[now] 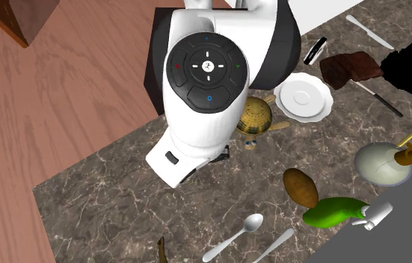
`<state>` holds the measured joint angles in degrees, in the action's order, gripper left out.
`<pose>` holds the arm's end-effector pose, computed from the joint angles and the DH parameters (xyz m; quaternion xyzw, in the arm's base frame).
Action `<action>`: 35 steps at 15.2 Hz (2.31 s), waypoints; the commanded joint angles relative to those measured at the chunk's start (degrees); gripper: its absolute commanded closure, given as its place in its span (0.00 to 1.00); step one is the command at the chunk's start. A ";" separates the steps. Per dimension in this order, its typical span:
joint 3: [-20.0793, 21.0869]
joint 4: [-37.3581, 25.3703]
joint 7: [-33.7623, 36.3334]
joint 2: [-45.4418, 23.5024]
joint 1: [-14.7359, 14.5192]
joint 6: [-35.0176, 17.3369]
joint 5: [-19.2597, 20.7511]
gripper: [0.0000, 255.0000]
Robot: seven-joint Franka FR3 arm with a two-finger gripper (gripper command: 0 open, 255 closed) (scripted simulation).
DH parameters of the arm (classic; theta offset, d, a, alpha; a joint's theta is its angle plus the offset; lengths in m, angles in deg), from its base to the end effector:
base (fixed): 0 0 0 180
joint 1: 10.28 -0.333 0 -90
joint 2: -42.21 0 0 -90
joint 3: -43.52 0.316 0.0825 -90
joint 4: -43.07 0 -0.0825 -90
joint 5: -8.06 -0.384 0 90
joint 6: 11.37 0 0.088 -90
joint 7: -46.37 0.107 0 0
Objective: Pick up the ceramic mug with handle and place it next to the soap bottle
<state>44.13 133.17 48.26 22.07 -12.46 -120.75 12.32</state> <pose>0.6611 0.0261 0.4377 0.9992 0.0201 -0.0061 0.0334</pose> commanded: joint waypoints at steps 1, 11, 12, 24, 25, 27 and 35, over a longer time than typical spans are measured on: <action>0.00 -1.38 -0.13 0.10 0.01 1.48 -0.04 1.00; 0.03 -8.27 -0.59 0.66 -0.06 8.91 -0.17 1.00; 0.03 -9.07 -0.64 0.63 -0.06 9.69 -0.18 1.00; 0.02 -20.93 -1.23 -1.09 -0.20 19.81 -0.22 1.00; 0.02 -22.16 -1.29 -1.38 -0.21 20.74 -0.22 1.00; 0.01 -24.76 -1.40 -2.06 -0.25 22.67 -0.21 1.00; 2.70 -16.91 7.00 3.51 -5.92 20.96 0.33 1.00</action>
<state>46.45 115.89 54.05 25.17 -17.60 -99.90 12.58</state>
